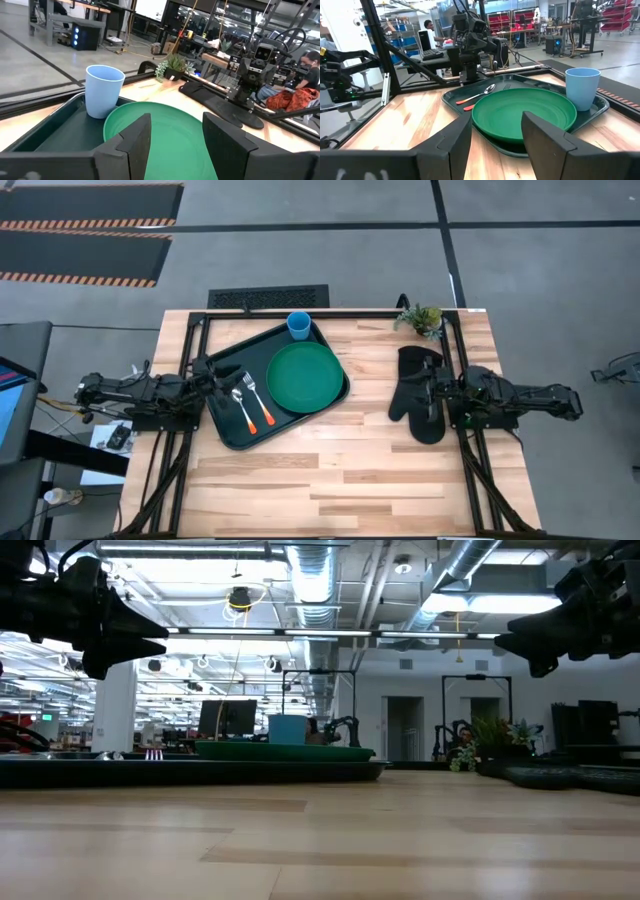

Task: Pick and place plate/cup/fork/spoon on tray
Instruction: Return to Home Position

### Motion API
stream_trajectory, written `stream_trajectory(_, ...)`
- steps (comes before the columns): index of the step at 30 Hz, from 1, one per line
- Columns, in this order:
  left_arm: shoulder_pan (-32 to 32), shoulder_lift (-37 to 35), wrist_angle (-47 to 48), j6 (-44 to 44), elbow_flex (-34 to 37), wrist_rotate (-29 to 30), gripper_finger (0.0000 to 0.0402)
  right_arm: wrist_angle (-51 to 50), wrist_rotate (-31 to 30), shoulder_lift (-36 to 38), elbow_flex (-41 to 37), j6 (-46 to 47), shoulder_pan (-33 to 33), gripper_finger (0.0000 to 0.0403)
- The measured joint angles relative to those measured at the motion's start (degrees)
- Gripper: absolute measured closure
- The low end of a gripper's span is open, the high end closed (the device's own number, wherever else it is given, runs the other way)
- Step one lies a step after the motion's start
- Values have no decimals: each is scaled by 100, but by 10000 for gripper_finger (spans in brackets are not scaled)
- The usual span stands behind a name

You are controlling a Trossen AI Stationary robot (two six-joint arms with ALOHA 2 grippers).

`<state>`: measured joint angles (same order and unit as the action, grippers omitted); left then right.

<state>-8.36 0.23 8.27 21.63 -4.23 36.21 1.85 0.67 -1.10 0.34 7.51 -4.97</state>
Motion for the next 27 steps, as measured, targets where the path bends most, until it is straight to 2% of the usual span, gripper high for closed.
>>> stream_trajectory(27,0,0,0,0,2,-1,237,-4,-2,-1,0,5,0,207)
